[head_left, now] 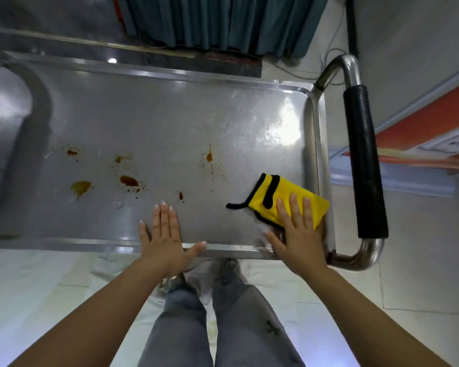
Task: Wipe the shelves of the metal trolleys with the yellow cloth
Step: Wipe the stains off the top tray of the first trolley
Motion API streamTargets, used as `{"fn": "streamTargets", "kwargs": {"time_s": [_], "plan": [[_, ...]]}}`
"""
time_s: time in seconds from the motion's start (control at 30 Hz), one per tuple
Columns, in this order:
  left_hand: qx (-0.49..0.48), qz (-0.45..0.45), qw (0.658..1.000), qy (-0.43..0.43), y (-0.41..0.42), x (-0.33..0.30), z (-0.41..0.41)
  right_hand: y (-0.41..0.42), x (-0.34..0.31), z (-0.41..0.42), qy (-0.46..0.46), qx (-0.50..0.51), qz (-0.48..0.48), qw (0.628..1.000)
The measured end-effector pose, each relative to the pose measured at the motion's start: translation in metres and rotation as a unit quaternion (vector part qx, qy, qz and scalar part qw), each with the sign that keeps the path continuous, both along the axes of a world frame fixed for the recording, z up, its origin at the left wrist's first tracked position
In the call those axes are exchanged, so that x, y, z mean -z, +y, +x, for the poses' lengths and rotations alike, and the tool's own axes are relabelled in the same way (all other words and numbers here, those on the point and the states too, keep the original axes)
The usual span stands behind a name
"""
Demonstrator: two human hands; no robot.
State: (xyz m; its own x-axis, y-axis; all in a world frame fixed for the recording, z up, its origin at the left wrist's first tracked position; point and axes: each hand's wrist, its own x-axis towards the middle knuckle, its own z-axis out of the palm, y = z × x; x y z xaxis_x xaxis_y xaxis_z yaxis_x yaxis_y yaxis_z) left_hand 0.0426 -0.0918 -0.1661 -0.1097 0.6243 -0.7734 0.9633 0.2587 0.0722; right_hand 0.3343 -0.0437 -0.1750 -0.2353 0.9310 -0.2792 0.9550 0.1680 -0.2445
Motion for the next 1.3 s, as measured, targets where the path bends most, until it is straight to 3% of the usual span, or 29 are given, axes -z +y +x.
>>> {"fn": "streamTargets", "kwargs": {"time_s": [0.27,0.43,0.53,0.7,0.87,1.03,1.3], "plan": [[0.014,0.037,0.999,-0.022,-0.011,0.002,-0.008,-0.080,-0.011,-0.020,-0.084,-0.005,-0.062,0.995],[0.041,0.091,0.993,-0.063,-0.020,0.001,-0.029,-0.059,-0.013,-0.093,-0.048,-0.129,-0.085,0.987],[0.052,0.129,0.987,-0.078,-0.034,0.001,-0.047,-0.036,-0.015,-0.133,-0.036,-0.112,-0.072,0.990],[-0.027,0.159,0.987,0.013,-0.058,-0.004,-0.082,-0.044,-0.013,-0.144,-0.071,-0.079,-0.032,0.994],[-0.092,0.128,0.979,0.131,-0.061,-0.010,-0.110,-0.060,-0.014,-0.144,-0.064,-0.057,-0.044,0.995],[-0.158,0.070,0.982,0.071,-0.052,-0.008,-0.110,-0.045,-0.012,-0.151,-0.052,-0.040,-0.061,0.996],[-0.165,0.024,0.983,0.080,-0.046,-0.003,-0.111,0.050,-0.002,-0.164,-0.065,-0.084,-0.062,0.992]]}}
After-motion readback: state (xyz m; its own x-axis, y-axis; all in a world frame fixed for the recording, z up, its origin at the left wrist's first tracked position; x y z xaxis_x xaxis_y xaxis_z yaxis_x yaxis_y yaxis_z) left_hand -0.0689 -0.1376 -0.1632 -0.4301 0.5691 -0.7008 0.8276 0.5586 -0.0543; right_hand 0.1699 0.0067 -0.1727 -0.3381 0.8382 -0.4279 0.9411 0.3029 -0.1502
